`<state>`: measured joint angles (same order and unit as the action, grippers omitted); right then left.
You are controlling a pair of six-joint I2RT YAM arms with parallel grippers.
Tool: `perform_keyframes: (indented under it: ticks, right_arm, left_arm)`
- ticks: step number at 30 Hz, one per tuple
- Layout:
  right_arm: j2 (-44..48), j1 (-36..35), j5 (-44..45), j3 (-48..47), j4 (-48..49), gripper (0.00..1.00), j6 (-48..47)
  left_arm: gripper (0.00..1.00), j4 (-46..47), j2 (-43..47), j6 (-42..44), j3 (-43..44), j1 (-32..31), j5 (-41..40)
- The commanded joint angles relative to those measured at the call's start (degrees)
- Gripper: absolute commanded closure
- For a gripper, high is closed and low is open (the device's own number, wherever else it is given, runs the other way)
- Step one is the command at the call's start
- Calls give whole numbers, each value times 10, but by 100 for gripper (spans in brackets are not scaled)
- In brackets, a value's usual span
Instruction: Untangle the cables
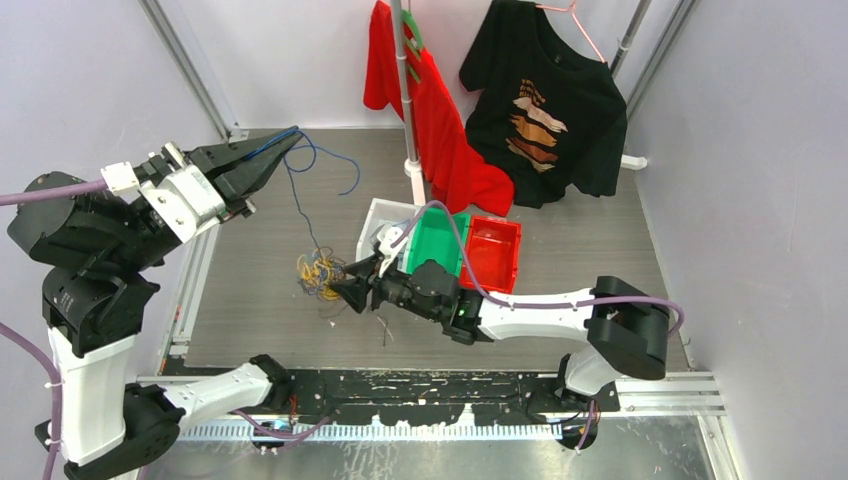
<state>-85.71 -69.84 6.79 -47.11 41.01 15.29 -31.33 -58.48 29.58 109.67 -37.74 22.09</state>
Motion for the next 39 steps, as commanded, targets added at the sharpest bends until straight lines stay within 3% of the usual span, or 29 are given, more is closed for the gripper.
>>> perform_keyframes:
  ticks: [1, 4, 7, 16, 17, 20, 23, 29, 39]
  right_arm:
    - [-15, 4, -16, -39, 16, 57, -2]
    - [-11, 4, -11, -30, 18, 81, 3]
    - [0, 5, 0, -10, 14, 98, 11]
    - [49, 5, 30, 93, 27, 99, 54]
    - [52, 5, 32, 95, 30, 96, 55]
    - [59, 5, 32, 87, 41, 54, 47]
    - [62, 5, 21, 65, 42, 37, 33]
    - [55, 5, -4, 28, 44, 33, 24]
    - [8, 8, -21, -30, 18, 36, 2]
  left_arm:
    - [100, 27, 7, -13, 0, 2, 7]
    - [100, 29, 9, -6, -3, 3, 6]
    - [100, 38, 12, 11, -11, 2, -4]
    - [100, 69, 6, 52, -13, 3, -54]
    - [100, 67, 5, 48, -11, 2, -50]
    - [100, 60, 3, 35, -9, 3, -38]
    - [100, 54, 1, 24, -9, 2, -36]
    - [100, 50, -2, 10, -7, 3, -22]
    - [100, 54, -2, -4, -3, 2, -11]
